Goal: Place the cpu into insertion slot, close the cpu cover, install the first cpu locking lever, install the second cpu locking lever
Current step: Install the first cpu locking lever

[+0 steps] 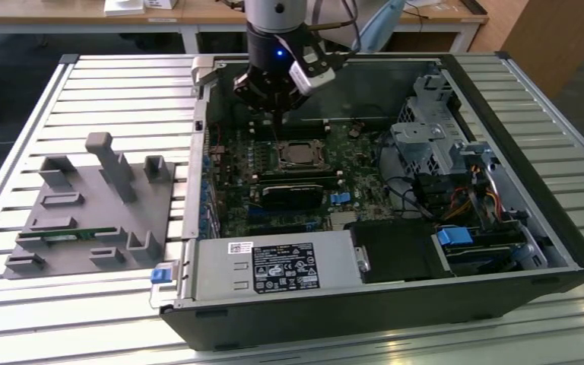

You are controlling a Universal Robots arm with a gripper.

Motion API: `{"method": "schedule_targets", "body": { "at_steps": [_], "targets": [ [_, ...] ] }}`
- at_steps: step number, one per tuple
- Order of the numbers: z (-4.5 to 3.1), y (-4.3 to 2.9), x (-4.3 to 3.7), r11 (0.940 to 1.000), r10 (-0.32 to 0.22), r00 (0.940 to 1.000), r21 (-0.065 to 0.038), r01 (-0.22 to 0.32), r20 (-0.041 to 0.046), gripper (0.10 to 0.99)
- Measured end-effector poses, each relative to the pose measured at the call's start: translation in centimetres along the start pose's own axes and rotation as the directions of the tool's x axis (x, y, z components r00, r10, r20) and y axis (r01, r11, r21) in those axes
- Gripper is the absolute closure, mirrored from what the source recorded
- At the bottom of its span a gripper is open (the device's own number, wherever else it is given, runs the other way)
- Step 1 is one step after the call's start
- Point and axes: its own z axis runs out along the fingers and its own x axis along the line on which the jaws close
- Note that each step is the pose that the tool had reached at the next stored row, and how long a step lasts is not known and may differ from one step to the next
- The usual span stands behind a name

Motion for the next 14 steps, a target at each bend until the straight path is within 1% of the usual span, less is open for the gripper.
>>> {"method": "schedule_targets", "body": {
  "at_steps": [14],
  "targets": [
    [0.0, 0.01, 0.4, 1.0, 0.0, 1.0, 0.0, 0.0, 0.0, 0.98]
  ]
}}
